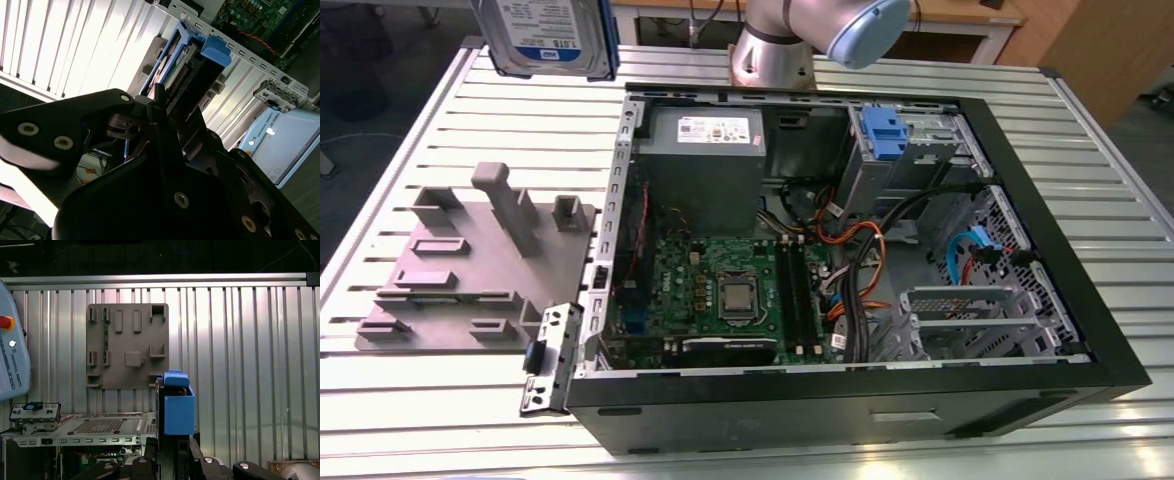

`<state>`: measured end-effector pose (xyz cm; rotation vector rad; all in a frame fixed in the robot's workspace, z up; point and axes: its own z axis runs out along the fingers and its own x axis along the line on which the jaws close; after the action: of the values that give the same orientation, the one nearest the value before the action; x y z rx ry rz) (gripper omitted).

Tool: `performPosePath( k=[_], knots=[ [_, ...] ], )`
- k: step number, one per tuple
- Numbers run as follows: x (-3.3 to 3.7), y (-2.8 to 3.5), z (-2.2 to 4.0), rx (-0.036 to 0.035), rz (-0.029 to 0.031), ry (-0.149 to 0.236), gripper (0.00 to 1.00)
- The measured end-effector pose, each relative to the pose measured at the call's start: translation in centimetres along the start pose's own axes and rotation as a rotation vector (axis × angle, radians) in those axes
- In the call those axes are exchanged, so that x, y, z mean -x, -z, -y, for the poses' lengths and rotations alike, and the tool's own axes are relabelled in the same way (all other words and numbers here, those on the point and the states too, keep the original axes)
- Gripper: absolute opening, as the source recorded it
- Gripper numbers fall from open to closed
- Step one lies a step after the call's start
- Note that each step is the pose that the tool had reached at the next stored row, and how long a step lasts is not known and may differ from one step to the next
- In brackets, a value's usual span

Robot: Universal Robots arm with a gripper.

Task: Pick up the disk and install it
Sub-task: 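Pick up the disk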

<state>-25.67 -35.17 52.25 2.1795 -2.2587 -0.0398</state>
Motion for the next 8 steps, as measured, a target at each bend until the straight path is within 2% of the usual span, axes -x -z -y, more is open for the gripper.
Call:
performPosePath(
  k=[3, 8],
  knots=[
    [0.01, 0.0, 0.16, 0.0, 0.0, 0.0, 0.35],
    [0.08, 0.01, 0.85, 0.0, 0.0, 0.0, 0.35]
  ],
)
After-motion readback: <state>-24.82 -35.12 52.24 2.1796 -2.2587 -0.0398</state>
